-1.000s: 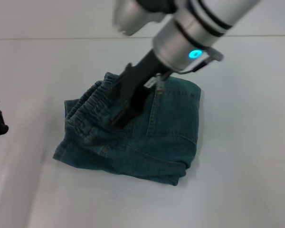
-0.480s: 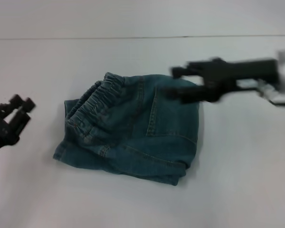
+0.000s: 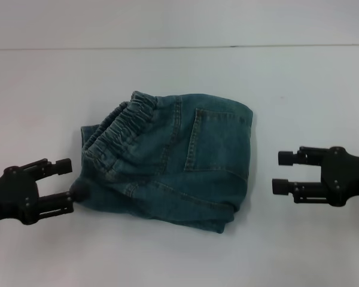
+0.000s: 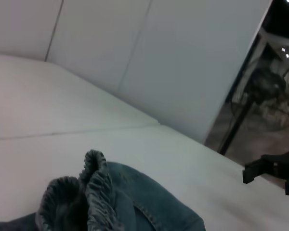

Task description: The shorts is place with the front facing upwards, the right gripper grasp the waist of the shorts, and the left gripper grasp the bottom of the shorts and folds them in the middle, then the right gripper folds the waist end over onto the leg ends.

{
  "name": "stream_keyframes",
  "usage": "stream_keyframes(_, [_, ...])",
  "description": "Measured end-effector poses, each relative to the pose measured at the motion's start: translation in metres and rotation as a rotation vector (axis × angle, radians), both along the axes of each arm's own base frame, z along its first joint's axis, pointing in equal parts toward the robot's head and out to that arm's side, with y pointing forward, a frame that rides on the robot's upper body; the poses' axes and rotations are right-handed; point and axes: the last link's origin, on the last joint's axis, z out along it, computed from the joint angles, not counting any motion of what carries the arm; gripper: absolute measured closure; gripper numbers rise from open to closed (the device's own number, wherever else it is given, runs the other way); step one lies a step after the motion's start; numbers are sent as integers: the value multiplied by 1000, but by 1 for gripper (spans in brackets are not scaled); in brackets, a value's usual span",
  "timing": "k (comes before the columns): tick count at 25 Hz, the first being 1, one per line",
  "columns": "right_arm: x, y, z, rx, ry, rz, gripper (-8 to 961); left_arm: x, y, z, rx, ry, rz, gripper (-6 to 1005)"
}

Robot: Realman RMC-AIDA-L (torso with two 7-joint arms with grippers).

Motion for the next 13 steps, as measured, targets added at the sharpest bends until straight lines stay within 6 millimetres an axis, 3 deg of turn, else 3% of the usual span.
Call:
stream_keyframes(7, [2,-5,-9,-30,-19,-6,157,3,5,2,-38,34,3,65])
stream_keyframes(13, [-2,-2,-10,-17,-7,9,157,1,7,3,-34,45,7,60])
